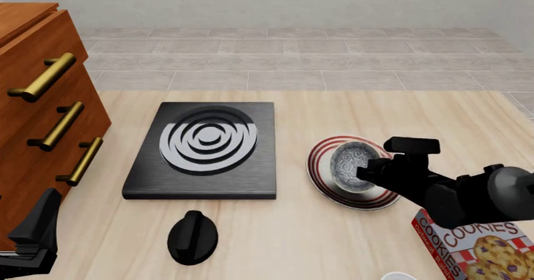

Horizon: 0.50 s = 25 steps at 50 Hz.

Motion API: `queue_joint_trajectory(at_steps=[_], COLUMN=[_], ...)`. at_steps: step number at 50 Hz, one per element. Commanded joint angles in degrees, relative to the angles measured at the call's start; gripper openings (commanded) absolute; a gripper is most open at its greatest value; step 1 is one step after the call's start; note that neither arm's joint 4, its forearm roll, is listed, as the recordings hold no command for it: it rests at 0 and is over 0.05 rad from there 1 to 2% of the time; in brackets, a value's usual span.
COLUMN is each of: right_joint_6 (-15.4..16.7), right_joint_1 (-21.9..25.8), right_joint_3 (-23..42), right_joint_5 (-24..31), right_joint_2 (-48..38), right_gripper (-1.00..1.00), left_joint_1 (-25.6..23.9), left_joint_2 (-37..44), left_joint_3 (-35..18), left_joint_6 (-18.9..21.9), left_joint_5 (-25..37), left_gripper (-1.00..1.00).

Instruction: Pick the akita bowl on the stove and place it on the plate.

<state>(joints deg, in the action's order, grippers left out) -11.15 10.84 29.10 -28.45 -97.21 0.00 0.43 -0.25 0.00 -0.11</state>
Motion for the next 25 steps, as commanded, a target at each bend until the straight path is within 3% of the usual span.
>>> queue_joint_trajectory(at_steps=[1, 16, 17, 25], right_joint_6=[-0.49, 0.08, 0.20, 0.40], right_joint_1=[-0.16, -1.10, -1.19, -1.47], right_joint_3=[0.56, 0.12, 0.11, 0.16], right_joint_5=[-1.58, -2.27, -2.24, -2.55], right_joint_2=[-3.62, -4.59, -4.61, -5.02], right_gripper=[-1.00, -1.00, 1.00, 1.00], left_joint_1=[0.00, 0.00, 0.00, 0.00], left_joint_2=[0.00, 0.00, 0.00, 0.00], left_joint_3=[0.00, 0.00, 0.00, 0.00], left_joint_6=[0.00, 0.00, 0.00, 0.00], left_joint_5=[0.00, 0.00, 0.00, 0.00], left_gripper=[1.00, 1.00, 1.00, 1.00])
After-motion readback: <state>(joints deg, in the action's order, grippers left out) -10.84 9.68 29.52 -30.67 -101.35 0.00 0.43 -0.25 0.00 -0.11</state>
